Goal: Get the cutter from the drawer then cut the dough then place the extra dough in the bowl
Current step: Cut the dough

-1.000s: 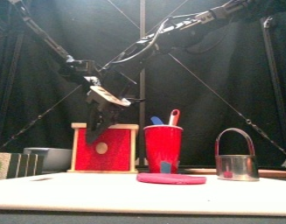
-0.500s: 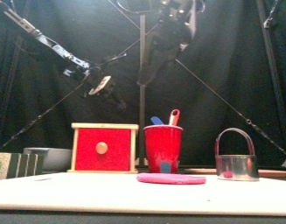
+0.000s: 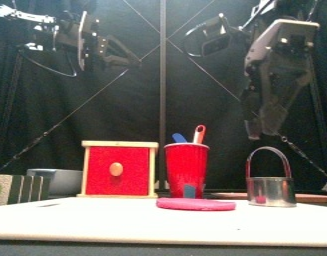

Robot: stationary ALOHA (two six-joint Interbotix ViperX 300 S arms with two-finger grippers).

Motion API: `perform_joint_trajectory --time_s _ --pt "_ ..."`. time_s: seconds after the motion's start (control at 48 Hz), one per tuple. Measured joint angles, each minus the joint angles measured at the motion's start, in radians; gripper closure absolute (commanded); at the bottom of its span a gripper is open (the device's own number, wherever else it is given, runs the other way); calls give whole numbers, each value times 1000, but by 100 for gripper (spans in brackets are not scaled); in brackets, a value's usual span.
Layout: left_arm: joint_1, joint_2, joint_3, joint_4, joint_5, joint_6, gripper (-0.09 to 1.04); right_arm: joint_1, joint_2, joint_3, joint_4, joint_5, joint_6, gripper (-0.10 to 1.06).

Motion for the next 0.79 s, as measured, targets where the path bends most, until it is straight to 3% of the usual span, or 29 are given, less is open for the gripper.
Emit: perform_joint_trajectory --time_s 0.25,0.333,0.5,0.625,0.792 --pt "-18 -14 31 -28 -61 -11 58 -67 48 51 -35 -166 -2 0" --pt "-20 -14 43 -32 -63 -41 58 -81 49 52 -38 -179 -2 8" --pt "-20 -14 64 -34 -66 -107 58 -75 51 48 0 -153 -2 45" --pt "-21 -12 66 -34 -69 -114 58 -52 64 -17 8 -123 2 46" --pt "-21 -14 83 -34 -71 -115 58 -37 149 -213 38 -23 0 46"
